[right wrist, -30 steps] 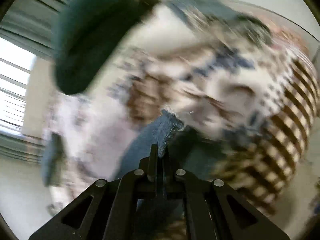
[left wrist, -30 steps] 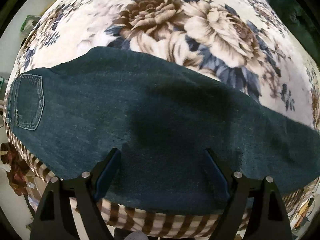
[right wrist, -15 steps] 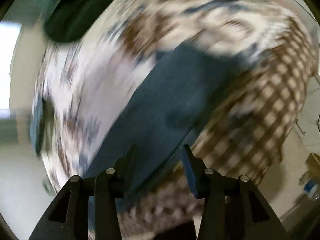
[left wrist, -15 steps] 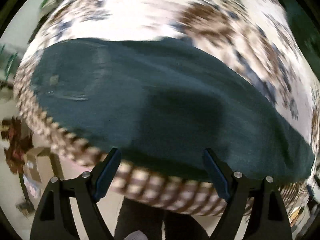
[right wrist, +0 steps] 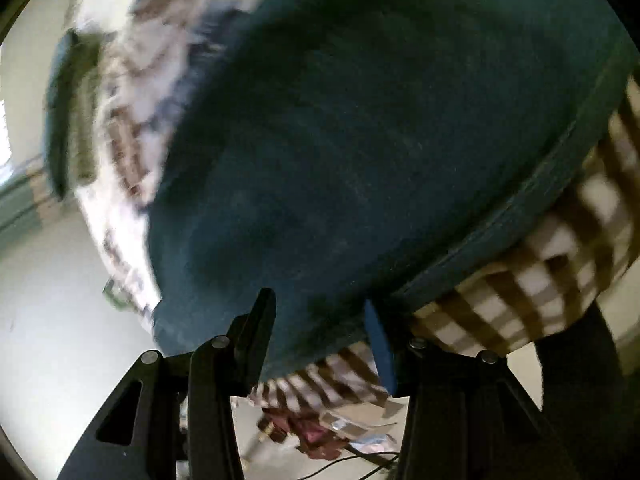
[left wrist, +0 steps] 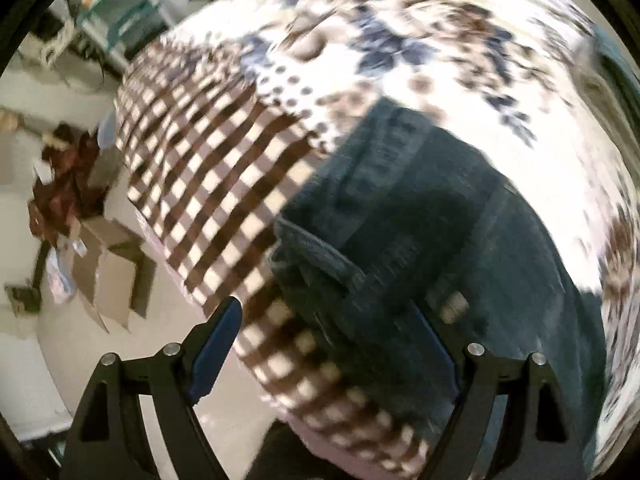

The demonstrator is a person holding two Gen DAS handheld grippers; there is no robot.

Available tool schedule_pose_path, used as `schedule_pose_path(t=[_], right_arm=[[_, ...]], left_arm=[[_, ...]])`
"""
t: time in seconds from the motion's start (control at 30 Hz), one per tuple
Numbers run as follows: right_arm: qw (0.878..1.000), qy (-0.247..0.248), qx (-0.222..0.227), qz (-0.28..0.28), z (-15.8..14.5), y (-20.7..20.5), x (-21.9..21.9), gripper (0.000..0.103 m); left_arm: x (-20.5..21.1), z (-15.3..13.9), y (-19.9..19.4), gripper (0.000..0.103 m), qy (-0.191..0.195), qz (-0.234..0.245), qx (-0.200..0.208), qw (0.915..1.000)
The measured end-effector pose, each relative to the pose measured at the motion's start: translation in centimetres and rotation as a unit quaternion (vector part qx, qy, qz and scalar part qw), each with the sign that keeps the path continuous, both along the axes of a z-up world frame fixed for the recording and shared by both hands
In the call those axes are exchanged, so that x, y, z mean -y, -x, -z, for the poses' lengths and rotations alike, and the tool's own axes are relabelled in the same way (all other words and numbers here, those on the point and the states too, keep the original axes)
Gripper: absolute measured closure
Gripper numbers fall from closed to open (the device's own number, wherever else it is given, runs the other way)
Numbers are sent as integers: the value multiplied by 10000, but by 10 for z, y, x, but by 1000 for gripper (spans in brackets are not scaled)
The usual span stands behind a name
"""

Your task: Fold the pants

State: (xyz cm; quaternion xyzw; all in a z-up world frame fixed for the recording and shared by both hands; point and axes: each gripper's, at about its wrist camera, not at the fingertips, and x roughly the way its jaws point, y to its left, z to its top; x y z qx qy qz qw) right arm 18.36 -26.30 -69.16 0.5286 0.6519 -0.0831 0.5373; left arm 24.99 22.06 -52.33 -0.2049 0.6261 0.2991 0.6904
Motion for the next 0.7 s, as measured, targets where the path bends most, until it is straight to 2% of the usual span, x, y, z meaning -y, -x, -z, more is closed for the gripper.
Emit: schedule_pose_path(t=[0.03,0.07,0.1,0.13,0.17,0.33,0.47,0.6,0.7], right_arm=[[9999,104,-62,87,3,2,-3,60],[9996,212,-93,158,5,3,-5,70],[9992,316,-111,204,6,3,-8,77],[9987,459,-97,191,3,4,-10,92],[9982,573,-63,179,5,-3,-12,95],[9939,1077,75,-209,-24,1,-23,97],[9928,1109,41,-442,-43,14,-23,98],[9893,1204,-202,-799,-26,11,-32,96],[9870,1089,-501,-1068,-18,0,-31,86]], left_arm=[[-6,6,2,20,154,-112,8,9998],[-13,13,1,23,307,-209,21,9993],[-18,16,1,39,490,-278,149,9983],[-21,17,1,70,618,-327,303,9971],[-23,17,0,82,609,-350,369,9969],[-30,0,9,89,731,-388,752,9937],[-38,-10,20,89,830,-363,804,9926],[-42,11,20,86,1027,-310,555,9927],[-43,2,20,84,1162,-257,559,9913]])
